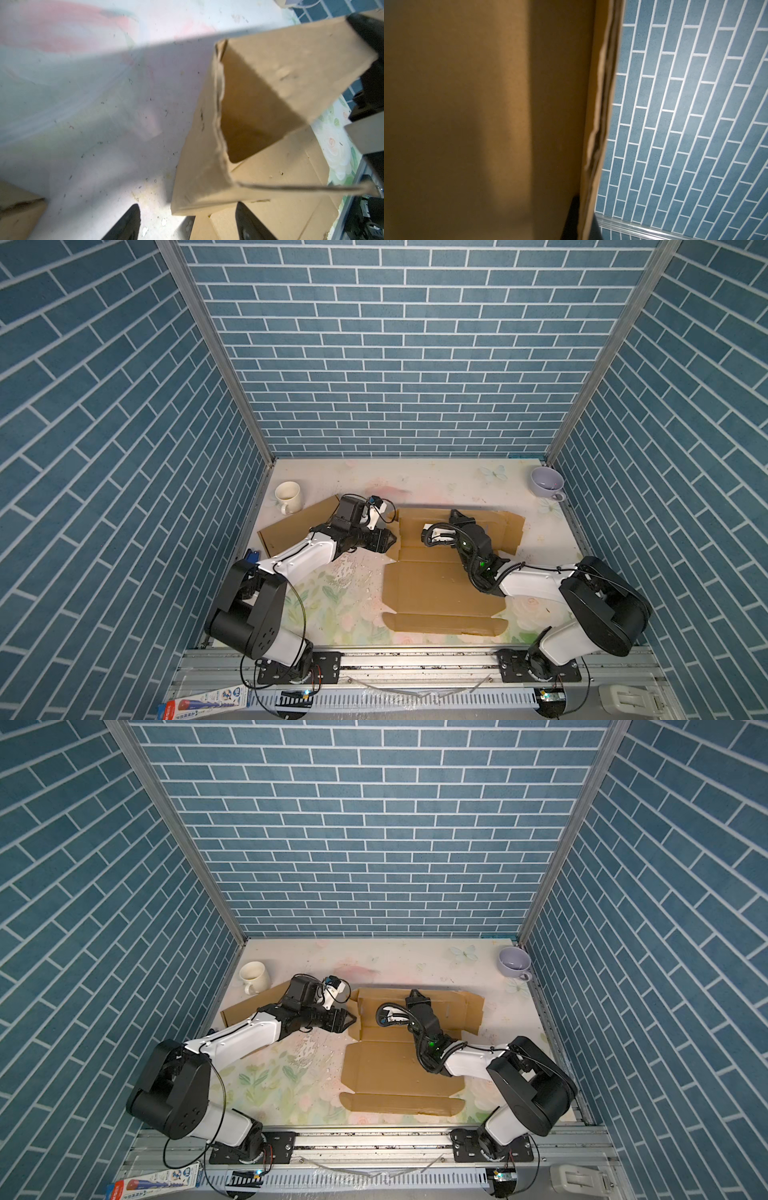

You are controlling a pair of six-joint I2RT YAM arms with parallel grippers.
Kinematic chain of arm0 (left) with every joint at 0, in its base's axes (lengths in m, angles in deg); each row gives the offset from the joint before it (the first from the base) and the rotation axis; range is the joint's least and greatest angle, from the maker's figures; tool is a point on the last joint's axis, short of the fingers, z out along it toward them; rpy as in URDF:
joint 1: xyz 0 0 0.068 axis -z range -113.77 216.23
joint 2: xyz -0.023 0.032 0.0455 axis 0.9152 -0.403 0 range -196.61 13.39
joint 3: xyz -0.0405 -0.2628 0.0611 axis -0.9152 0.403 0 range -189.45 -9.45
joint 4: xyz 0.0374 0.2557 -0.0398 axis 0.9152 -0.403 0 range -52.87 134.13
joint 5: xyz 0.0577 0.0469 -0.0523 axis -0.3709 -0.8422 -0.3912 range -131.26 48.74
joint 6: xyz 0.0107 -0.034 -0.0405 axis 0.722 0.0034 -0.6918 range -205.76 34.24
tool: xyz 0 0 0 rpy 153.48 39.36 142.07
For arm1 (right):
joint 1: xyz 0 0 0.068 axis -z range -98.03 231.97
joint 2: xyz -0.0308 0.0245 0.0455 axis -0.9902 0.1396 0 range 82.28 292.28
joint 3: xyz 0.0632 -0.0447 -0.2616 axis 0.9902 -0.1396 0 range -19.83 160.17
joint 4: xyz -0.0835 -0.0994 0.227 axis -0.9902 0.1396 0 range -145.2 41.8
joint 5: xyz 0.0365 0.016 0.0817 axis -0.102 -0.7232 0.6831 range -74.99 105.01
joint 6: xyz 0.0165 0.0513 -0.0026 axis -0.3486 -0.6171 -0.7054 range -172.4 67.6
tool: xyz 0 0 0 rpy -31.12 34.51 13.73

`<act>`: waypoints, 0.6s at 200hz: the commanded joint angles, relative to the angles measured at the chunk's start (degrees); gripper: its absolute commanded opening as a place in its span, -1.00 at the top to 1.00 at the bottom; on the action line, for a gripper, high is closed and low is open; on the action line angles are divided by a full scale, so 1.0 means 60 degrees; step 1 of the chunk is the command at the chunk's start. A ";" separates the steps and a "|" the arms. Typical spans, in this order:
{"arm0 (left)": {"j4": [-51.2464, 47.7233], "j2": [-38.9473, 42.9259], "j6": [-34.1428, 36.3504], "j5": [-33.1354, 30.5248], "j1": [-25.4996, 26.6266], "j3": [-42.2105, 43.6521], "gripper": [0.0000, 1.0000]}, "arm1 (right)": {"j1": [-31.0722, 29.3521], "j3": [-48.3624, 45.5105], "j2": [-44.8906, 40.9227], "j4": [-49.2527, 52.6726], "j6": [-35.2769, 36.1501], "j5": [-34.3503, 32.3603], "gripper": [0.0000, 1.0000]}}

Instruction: Fold the paper box

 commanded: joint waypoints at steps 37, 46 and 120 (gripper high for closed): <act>0.2288 -0.0366 0.0114 0.0199 0.0010 0.0384 -0.52 | -0.0052 0.0284 0.0130 0.0202 0.0266 0.0215 1.00; 0.2611 -0.0455 0.0028 0.0281 0.0023 0.0429 -0.48 | -0.0049 0.0291 0.0105 0.0226 0.0239 0.0269 1.00; 0.3480 -0.0947 -0.0099 -0.1655 0.0607 0.0715 -0.38 | -0.0180 0.0357 0.0044 0.0256 0.0220 0.0348 1.00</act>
